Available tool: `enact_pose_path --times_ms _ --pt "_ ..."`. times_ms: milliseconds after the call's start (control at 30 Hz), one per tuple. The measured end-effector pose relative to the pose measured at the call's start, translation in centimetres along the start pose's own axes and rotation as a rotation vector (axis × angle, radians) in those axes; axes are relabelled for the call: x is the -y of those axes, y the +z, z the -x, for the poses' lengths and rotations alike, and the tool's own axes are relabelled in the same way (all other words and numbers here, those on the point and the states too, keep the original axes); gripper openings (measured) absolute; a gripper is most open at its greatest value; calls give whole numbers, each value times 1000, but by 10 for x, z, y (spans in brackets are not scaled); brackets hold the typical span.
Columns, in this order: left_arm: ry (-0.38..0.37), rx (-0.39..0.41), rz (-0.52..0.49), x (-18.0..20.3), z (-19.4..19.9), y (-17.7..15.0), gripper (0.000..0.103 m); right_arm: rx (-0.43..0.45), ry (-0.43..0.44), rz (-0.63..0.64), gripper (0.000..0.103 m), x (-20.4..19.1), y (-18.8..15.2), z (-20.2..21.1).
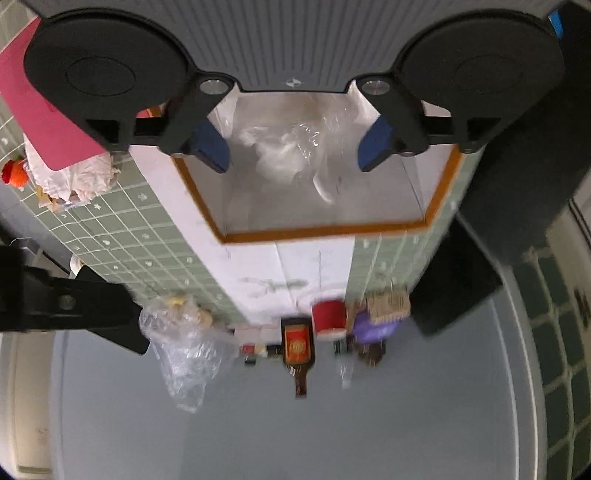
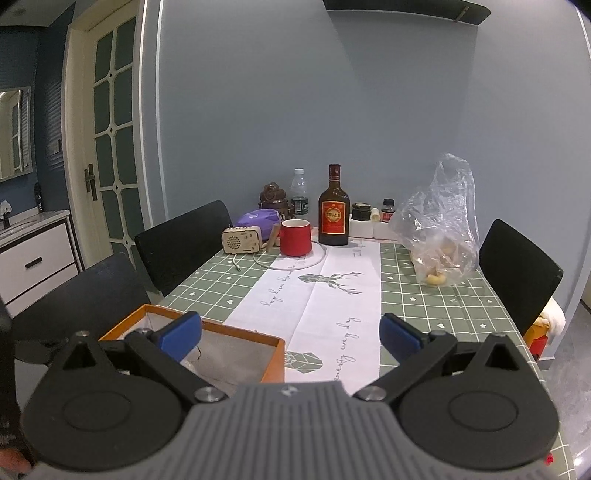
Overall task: Organize soft objects
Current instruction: 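Lower the wrapped bundle into the box and open the left tool, then move both tools back over the remaining items on the mat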
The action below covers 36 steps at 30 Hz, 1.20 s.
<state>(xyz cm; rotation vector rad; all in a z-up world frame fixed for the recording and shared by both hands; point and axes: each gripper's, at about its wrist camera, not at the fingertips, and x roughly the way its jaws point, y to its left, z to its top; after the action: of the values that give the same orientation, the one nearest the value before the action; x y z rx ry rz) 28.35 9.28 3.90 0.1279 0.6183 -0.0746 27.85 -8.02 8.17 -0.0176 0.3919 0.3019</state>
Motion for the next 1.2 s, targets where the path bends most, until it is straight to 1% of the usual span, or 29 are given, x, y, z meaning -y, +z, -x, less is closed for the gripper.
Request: enact_pose_path --times_ms 67,233,500,600,767,933,1000,1100,1200 --pt "20 25 7 2 4 0 95 1 2 1 100 1 1 -1" --pt "25 52 37 -3 12 4 95 5 2 -8 100 3 2 0" --pt "22 113 90 -15 35 10 95 5 2 -16 100 6 2 0" --pt "14 122 92 -17 42 13 95 5 3 -15 100 6 2 0" --pt "22 151 77 -15 53 15 95 8 5 -9 100 4 2 0" --pt "-15 177 92 -17 65 15 95 12 4 -9 100 3 3 1" --pt "-15 193 85 -15 71 15 95 17 10 -19 100 3 4 3" --pt "0 219 76 -12 78 15 95 48 -21 -32 100 0 7 11" --pt "-12 234 83 -14 85 16 95 119 -27 -49 100 -1 10 28"
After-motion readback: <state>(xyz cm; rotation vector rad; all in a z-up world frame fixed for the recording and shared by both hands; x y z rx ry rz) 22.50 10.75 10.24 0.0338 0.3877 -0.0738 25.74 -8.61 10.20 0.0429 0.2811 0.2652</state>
